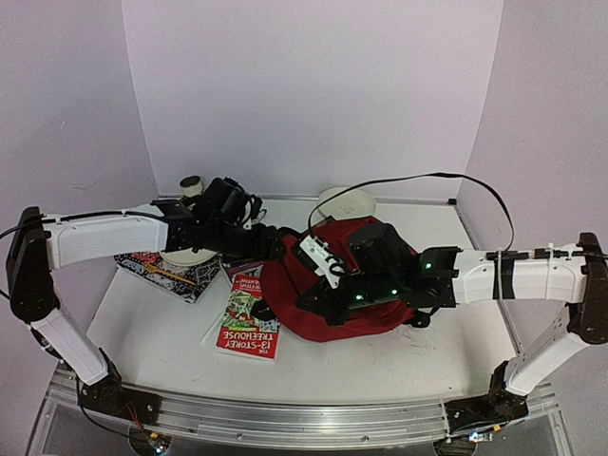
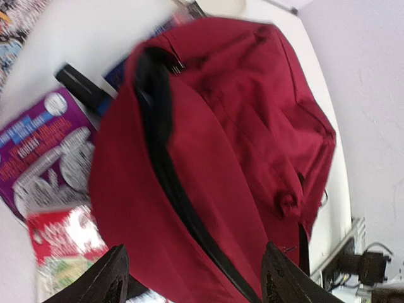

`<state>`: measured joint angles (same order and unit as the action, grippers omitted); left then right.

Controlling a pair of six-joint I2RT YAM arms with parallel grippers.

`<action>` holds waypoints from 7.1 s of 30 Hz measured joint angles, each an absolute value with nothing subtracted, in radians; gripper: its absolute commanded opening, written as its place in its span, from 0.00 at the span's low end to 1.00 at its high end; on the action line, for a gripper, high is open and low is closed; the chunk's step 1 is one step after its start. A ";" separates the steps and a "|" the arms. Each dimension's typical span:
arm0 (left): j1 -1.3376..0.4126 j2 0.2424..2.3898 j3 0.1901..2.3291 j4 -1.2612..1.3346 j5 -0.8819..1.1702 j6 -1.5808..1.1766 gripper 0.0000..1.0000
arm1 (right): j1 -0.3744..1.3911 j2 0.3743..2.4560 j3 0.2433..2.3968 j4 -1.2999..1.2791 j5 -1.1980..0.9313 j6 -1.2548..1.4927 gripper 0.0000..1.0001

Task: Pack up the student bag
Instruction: Hold the largest pocket of the student bag, then unzip the largest pocket of the student bag, then put down the student bag with the book, then open the largest pocket of the student bag, then pick up the book from the center of the board.

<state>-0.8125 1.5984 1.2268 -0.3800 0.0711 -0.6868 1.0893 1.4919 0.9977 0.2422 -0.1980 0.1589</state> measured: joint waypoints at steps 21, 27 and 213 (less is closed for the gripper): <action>-0.995 1.572 1.091 -0.235 0.072 -0.884 0.00 | 1.089 1.479 0.973 0.269 -0.180 0.153 0.00; -0.995 1.571 1.091 -0.232 0.049 -0.877 0.00 | 1.072 1.360 0.881 0.258 -0.117 0.159 0.00; -1.107 1.949 1.149 0.044 0.130 -0.861 0.68 | 0.436 1.424 0.867 -0.028 0.114 0.229 0.44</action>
